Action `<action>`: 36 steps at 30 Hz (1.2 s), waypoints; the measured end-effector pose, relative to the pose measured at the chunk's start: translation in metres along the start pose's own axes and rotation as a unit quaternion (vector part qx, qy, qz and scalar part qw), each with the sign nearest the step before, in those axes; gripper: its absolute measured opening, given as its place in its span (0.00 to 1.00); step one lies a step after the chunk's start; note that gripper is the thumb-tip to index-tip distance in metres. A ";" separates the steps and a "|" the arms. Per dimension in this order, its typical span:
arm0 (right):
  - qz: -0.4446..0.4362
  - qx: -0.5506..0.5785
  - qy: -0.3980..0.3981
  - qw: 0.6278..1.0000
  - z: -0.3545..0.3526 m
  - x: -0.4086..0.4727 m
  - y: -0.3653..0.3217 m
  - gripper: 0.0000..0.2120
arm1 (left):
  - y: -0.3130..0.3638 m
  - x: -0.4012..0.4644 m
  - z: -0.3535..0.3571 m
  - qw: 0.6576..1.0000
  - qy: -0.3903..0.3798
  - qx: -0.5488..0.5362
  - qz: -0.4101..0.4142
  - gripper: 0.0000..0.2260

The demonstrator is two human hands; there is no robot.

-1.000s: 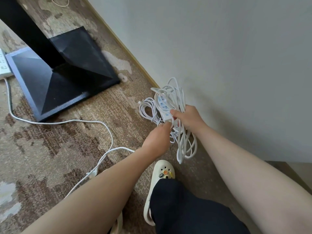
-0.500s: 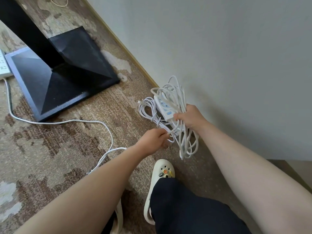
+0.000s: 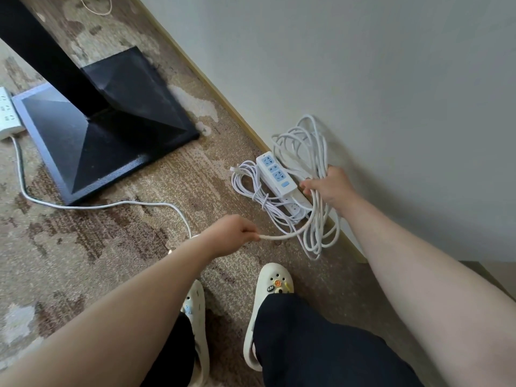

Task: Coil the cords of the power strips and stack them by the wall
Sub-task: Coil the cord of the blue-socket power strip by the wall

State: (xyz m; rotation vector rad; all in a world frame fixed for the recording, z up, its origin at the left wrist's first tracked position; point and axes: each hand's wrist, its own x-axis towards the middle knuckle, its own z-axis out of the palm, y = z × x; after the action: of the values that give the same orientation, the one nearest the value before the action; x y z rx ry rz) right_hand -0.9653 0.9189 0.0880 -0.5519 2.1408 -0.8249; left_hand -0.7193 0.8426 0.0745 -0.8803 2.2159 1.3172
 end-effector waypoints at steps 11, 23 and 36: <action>-0.079 -0.227 -0.051 0.969 0.001 0.009 0.001 0.09 | 0.010 0.008 0.019 0.988 0.025 0.151 0.014 0.12; -0.085 -0.226 0.027 0.970 -0.015 0.007 0.007 0.09 | -0.062 -0.013 -0.005 0.998 0.016 0.052 -0.039 0.09; -0.040 -0.148 -0.113 0.982 0.016 -0.003 -0.002 0.11 | 0.069 0.018 0.025 0.987 0.151 0.050 0.031 0.15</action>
State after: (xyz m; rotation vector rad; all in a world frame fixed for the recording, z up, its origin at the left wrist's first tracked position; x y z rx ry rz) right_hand -0.9506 0.9126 0.0827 -0.8483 2.0498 -0.4595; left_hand -0.7794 0.8829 0.0944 -1.0390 2.5352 1.1498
